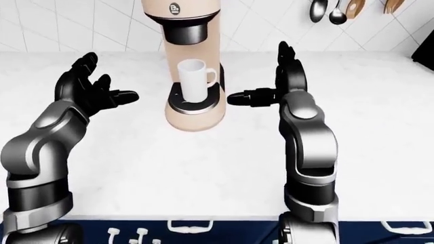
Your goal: Press the button on the coffee machine to serve coffee.
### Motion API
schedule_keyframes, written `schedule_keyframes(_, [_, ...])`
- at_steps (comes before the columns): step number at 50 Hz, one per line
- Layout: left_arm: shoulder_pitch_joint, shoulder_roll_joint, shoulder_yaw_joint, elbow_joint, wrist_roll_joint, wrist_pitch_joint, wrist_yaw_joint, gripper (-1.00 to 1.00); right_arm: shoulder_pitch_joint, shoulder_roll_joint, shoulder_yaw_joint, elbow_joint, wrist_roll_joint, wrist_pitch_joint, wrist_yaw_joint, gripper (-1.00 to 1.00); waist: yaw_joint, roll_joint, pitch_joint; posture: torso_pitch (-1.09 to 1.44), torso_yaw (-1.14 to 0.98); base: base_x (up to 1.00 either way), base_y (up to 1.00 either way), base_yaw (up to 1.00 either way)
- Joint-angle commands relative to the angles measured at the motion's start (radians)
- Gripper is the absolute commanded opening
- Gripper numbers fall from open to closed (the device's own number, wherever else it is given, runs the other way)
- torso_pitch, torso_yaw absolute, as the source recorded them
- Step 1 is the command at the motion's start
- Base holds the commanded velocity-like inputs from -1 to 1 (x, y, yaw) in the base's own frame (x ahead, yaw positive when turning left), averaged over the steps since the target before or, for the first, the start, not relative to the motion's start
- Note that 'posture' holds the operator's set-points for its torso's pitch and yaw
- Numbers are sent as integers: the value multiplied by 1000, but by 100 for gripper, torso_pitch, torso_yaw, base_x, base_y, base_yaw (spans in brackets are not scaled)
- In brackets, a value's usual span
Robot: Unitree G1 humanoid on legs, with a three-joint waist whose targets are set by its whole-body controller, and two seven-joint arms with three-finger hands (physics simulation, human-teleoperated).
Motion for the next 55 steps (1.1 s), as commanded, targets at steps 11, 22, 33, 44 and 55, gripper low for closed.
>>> schedule_keyframes(11, [-48,-14,-4,-34,10,-34,-13,100,-34,-30,-36,-98,19,22,1,100,9,-1,-57,-7,0,0,0,0])
schedule_keyframes(22, [-68,-16,-9,-26,11,-26,-18,100,-49,-29,-27,-60,15,-1,1,100,9,0,-111,-15,0,0,0,0])
schedule_keyframes(33, [-72,-15,-10,-33,8,-31,-19,100,-47,-33,-31,-66,15,3,2,100,8,2,-169,-22,0,0,0,0])
schedule_keyframes(44, [-70,-16,-14,-46,18,-26,-44,100,-46,-31,-30,-56,16,-7,-2,100,6,5,-237,-30,0,0,0,0])
schedule_keyframes(55, [-75,-18,-15,-39,23,-35,-43,100,-64,-34,-26,-40,14,-7,2,100,10,5,-285,-34,0,0,0,0])
